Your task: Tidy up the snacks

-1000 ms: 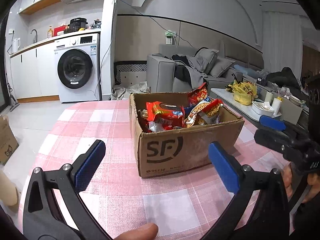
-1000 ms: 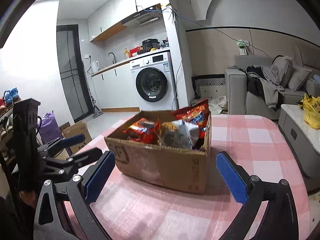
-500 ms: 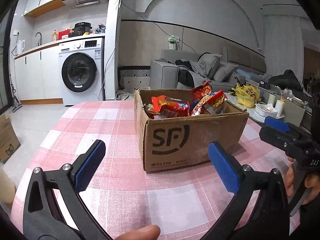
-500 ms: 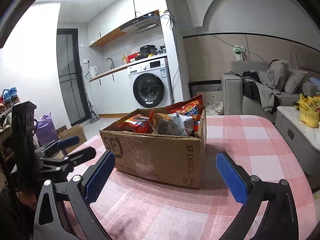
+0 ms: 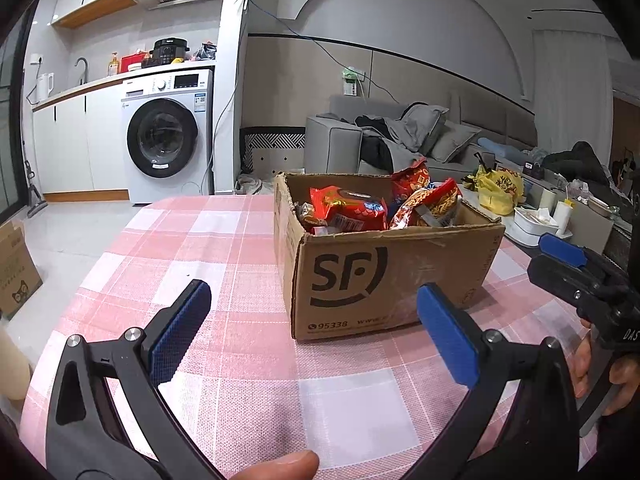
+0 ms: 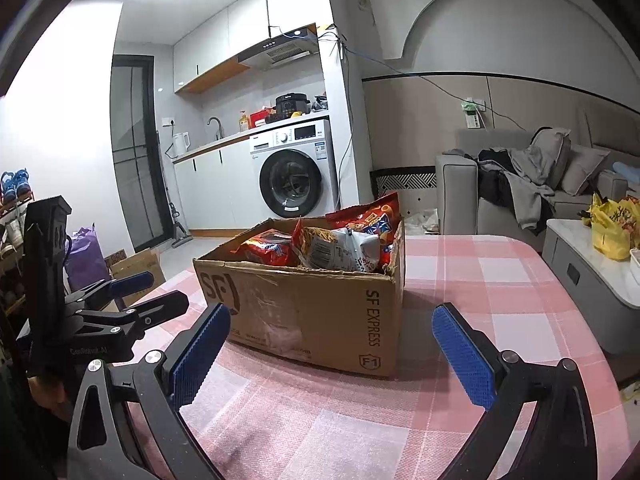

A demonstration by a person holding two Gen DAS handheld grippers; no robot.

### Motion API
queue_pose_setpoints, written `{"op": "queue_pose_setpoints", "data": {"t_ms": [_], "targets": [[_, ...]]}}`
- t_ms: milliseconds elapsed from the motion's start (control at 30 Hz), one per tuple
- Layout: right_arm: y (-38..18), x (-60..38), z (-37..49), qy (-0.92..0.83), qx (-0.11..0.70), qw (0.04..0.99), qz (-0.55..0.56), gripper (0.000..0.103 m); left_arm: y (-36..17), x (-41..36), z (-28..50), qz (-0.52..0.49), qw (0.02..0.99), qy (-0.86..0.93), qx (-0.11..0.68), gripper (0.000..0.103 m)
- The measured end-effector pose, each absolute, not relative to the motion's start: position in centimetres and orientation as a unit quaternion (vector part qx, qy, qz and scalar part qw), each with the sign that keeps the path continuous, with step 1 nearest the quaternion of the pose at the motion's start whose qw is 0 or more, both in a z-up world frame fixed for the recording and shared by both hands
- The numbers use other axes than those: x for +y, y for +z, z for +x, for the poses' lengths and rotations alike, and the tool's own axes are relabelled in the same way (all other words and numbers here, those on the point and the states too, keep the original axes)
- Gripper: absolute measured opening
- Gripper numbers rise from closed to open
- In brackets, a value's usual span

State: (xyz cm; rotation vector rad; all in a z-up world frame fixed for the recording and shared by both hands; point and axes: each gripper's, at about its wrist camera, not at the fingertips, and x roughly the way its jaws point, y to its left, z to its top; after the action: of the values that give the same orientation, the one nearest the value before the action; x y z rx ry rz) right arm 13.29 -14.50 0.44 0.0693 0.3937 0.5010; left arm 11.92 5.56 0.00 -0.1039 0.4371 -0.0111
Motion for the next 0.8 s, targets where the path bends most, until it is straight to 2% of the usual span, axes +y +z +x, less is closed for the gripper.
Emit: {"op": "queue_pose_setpoints", "data": {"t_ms": [800], "targets": [[0.52, -14.54, 13.38, 0.244, 0.196, 0.949, 0.036, 0.103, -0.50, 5.43, 11.88, -0.058, 0.975, -0.006, 0.216, 0.102]]}}
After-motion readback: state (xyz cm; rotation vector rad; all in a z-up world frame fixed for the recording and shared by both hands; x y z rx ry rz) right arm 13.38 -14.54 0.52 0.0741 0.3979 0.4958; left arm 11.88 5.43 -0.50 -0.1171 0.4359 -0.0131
